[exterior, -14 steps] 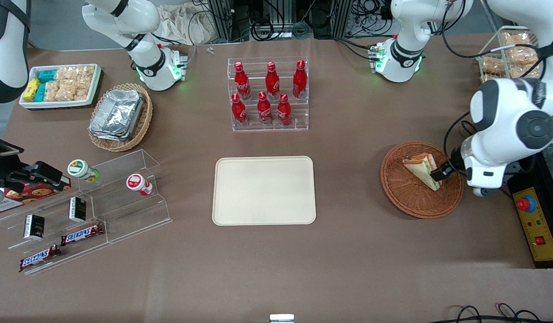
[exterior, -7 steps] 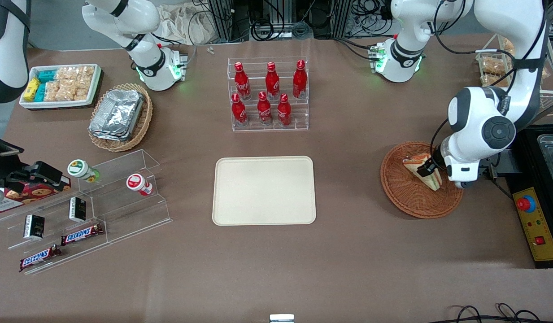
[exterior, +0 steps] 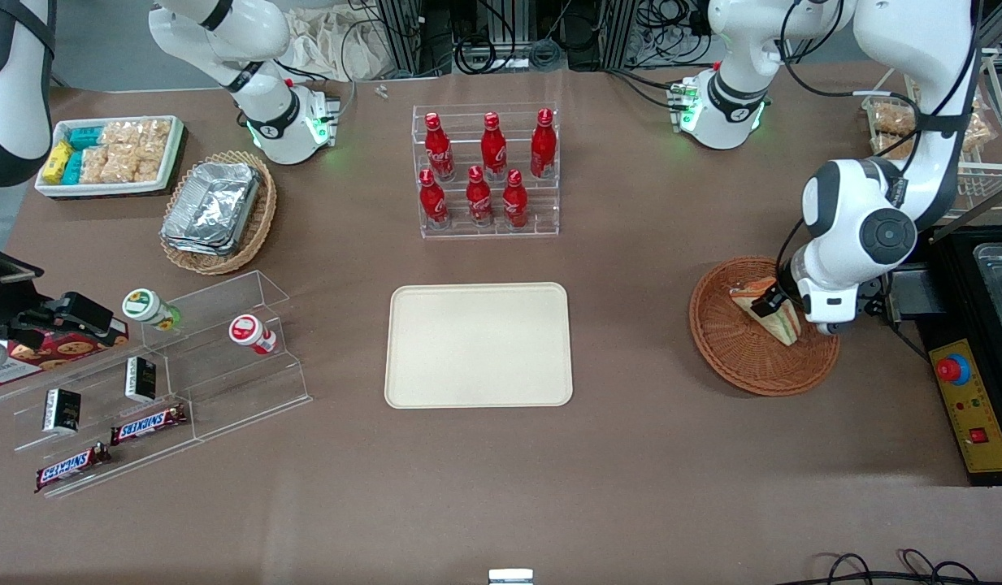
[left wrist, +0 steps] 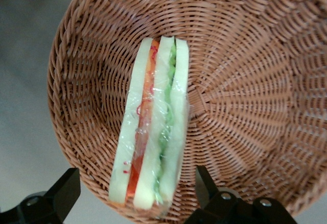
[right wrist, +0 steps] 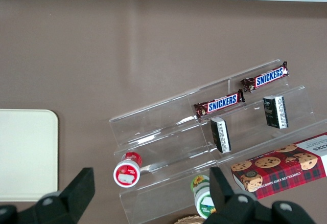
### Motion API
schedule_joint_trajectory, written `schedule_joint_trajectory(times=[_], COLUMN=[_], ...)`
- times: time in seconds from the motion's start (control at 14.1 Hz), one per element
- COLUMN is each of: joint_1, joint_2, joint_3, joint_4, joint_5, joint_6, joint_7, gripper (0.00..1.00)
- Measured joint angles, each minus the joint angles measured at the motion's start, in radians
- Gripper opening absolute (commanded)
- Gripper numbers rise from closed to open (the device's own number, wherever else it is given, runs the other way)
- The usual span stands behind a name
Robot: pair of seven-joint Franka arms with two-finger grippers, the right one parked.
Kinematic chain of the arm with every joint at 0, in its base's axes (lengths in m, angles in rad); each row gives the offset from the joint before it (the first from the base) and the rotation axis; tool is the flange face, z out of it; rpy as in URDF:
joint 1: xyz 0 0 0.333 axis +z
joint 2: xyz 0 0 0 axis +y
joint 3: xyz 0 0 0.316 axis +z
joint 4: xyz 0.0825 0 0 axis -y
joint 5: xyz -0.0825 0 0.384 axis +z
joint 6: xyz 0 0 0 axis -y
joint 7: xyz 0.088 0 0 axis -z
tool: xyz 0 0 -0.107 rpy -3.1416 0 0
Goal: Place sandwich from basket to tray
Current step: 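Lower the left gripper and close it on the sandwich, then lift the sandwich and carry it toward the cream tray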
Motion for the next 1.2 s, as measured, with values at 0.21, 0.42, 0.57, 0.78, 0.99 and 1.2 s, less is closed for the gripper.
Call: schedule_joint_trajectory(times=[0.21,0.42,0.57,0.78,0.99,1.2], joint_1=[0.002,0.002,0.002,0.0,-0.003,-0.004], joint_2=[0.02,0.038,0.041,0.039,0.024,0.005], joint_3=[0.002,0.003,0.002,-0.001,-0.011,-0.022], joint_4=[-0.011,-0.011,-0.011,-0.002,0.11,0.343], joint_5=[0.0,0.0,0.0,0.0,0.001,0.015], joint_6=[0.031,0.041,0.047,0.048,-0.119,-0.401], joint_7=[0.0,0.0,-0.004,-0.024,-0.033,0.004], gripper=[0.37,0.0,0.0,0.0,0.0,0.0])
